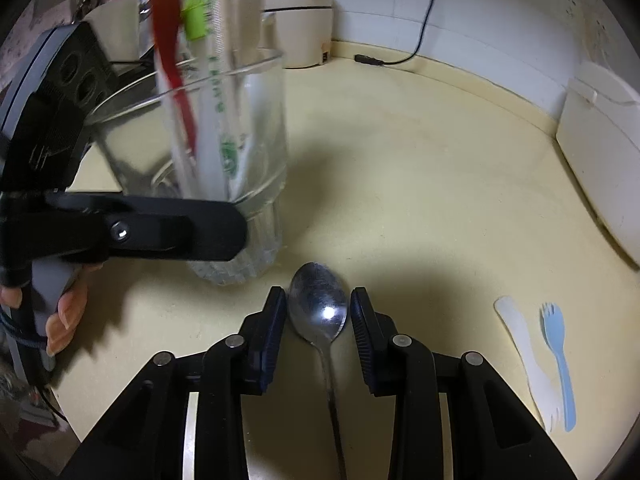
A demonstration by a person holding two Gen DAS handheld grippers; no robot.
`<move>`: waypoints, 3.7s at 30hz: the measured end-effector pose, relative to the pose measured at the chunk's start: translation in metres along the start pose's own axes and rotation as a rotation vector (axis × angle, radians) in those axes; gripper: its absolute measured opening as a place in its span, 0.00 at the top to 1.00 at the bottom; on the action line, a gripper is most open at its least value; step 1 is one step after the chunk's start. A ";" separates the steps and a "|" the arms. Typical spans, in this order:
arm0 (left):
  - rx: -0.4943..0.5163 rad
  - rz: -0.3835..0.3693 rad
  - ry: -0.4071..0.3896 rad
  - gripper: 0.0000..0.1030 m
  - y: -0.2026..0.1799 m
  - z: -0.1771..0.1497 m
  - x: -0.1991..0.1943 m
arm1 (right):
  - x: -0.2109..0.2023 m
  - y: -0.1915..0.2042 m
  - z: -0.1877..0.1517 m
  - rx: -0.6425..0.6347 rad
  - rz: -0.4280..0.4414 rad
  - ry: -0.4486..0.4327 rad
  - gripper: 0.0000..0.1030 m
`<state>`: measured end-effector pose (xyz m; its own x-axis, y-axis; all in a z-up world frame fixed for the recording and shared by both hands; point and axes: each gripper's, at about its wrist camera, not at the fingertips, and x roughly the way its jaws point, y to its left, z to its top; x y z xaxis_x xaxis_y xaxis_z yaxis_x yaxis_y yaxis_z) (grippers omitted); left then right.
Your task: Organize utensils
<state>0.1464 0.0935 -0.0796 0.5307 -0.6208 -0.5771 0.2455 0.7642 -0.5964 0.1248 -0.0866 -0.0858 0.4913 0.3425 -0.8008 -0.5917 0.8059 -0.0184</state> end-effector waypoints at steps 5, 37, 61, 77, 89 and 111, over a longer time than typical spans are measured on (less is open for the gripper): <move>0.000 0.000 0.000 0.06 0.000 0.000 0.000 | 0.000 -0.009 0.003 0.035 -0.042 0.001 0.68; 0.000 0.000 0.000 0.06 0.000 0.000 0.000 | -0.019 -0.063 -0.019 0.322 -0.181 -0.014 0.66; 0.000 0.000 0.000 0.06 0.000 0.001 0.000 | -0.016 -0.057 -0.020 0.325 -0.298 -0.012 0.68; 0.000 0.000 0.001 0.06 0.000 0.001 0.000 | -0.018 -0.068 -0.017 0.375 -0.334 0.009 0.66; 0.000 0.000 0.001 0.06 0.000 0.001 0.000 | 0.002 -0.091 0.004 0.356 -0.319 0.007 0.66; 0.000 0.000 0.001 0.06 0.000 0.001 0.000 | -0.013 -0.087 -0.012 0.348 -0.288 0.004 0.65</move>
<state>0.1468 0.0939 -0.0792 0.5301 -0.6211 -0.5772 0.2457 0.7641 -0.5965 0.1619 -0.1669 -0.0810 0.6019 0.0790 -0.7947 -0.1808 0.9827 -0.0392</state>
